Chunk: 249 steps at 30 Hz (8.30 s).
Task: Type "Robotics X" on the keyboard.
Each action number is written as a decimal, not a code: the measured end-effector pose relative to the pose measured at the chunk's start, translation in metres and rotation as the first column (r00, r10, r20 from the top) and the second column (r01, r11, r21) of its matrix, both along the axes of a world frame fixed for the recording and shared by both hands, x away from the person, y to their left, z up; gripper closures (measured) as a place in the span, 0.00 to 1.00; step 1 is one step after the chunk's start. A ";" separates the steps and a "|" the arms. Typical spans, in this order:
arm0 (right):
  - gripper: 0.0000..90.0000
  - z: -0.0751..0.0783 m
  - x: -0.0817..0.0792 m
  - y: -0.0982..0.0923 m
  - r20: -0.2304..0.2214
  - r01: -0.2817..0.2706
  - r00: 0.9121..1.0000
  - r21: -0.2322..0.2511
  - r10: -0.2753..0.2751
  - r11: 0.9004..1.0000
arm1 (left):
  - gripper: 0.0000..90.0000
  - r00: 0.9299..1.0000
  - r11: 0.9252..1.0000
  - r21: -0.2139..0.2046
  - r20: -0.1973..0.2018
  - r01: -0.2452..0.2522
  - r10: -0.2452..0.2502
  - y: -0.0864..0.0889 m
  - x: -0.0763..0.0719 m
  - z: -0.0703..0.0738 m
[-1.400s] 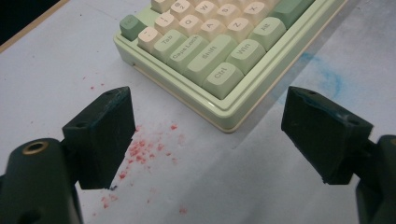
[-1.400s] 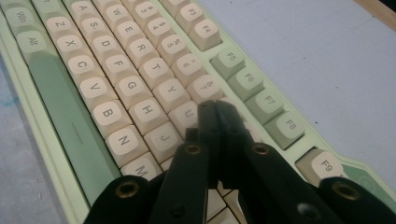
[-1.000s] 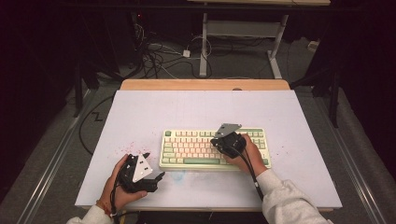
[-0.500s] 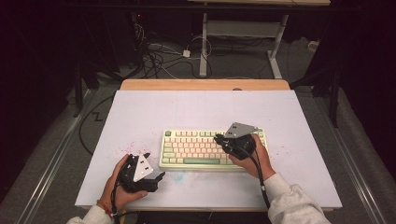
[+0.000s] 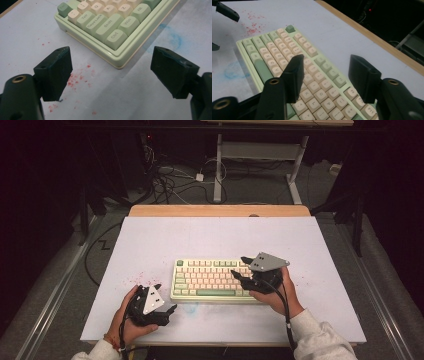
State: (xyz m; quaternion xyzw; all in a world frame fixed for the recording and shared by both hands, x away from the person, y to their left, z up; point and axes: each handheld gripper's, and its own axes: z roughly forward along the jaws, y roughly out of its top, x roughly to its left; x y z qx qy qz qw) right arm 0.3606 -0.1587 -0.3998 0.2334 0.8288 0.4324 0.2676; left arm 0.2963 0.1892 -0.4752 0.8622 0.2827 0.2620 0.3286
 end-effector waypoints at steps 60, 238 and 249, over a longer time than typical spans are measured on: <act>0.27 -0.030 -0.065 -0.095 0.084 0.207 0.975 -0.032 -0.204 0.978 | 0.40 0.998 0.995 -0.096 -0.061 -0.032 0.026 -0.015 0.012 0.031; 0.28 -0.040 -0.061 -0.064 0.045 0.108 0.994 -0.129 -0.103 0.986 | 0.90 0.991 0.997 0.025 -0.110 0.079 -0.075 -0.072 0.074 0.037; 0.28 -0.039 -0.062 -0.065 0.041 0.108 0.994 -0.128 -0.104 0.986 | 0.79 0.995 0.997 0.001 -0.071 0.073 -0.073 -0.067 0.068 0.046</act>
